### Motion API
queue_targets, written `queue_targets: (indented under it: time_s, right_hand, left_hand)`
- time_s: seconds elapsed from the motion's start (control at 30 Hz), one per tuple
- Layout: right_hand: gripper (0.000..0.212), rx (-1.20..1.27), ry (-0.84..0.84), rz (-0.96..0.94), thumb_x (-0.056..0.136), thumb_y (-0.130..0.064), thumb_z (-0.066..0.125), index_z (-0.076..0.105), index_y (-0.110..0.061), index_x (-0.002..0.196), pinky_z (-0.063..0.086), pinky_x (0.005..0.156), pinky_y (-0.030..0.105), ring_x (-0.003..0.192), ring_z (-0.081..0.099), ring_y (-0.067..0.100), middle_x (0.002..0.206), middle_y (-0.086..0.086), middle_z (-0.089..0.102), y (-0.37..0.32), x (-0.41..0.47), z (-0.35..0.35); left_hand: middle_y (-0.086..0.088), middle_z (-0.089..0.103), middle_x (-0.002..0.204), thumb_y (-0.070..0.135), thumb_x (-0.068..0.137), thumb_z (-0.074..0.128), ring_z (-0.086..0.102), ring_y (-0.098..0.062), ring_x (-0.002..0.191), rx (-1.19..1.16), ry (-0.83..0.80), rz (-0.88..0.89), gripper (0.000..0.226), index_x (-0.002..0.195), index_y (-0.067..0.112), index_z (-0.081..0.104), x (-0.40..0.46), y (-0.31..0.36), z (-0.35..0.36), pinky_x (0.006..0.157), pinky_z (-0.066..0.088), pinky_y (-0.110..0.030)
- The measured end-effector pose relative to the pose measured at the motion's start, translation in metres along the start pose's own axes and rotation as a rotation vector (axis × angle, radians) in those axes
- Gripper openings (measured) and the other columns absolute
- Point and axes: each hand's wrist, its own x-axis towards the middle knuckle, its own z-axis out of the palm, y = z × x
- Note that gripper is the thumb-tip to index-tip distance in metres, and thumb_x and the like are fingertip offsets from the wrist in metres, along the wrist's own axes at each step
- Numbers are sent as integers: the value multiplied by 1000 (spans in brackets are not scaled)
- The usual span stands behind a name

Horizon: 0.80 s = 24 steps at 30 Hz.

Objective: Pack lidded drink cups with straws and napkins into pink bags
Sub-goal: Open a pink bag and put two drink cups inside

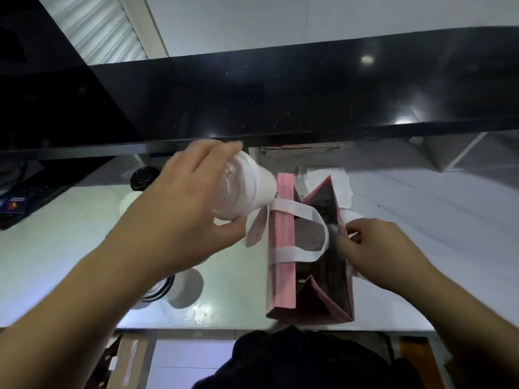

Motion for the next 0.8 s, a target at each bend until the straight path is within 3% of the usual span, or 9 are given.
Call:
queue_targets:
  time_s: [0.1,0.23,0.33,0.5,0.6,0.7,0.8]
  right_hand:
    - [38,-9,-2,-3,102,-50,48,55,-32,70,39,49,28,60,61,9,63,-10,65,1,-2,-3]
    - [50,-30,13,15,105,-47,40,60,-18,70,47,52,36,58,60,17,62,-3,64,10,-5,-10]
    - [49,-15,11,22,105,-43,41,61,-14,71,50,56,41,58,59,19,62,0,63,20,-8,-12]
    - [49,23,15,29,105,-42,40,58,-15,68,46,52,35,58,60,19,62,-1,63,26,-11,-12]
    - [44,8,16,15,105,-37,41,55,-17,69,43,52,35,61,58,18,65,-1,61,27,-11,-13]
    - [40,6,14,-1,105,-34,42,52,-19,69,34,50,32,61,55,16,64,-2,58,27,-12,-13]
    - [40,23,2,3,105,-36,42,54,-18,71,38,51,34,60,55,18,65,-1,58,27,-12,-13]
  left_hand:
    - [23,32,149,69,69,59,38,-7,133,-99,-62,117,95,154,43,24,17,41,4,94,36,-27]
    - [19,32,155,62,76,69,30,-5,134,-36,-248,271,96,156,38,22,35,71,40,94,28,-16]
    - [10,39,154,58,77,73,41,-15,135,-17,-426,309,94,156,31,29,43,78,65,101,40,-28]
    - [6,56,134,59,73,78,58,-21,117,90,-638,331,77,138,30,47,55,81,105,94,54,-42]
    - [5,61,119,55,71,80,64,-21,101,134,-697,363,67,125,27,53,57,78,131,78,55,-36]
    - [4,54,105,43,77,81,64,-23,91,174,-718,416,57,124,22,55,55,74,157,67,46,-32]
    - [0,50,118,39,71,88,62,-27,97,227,-706,491,72,133,21,55,52,69,176,71,54,-38]
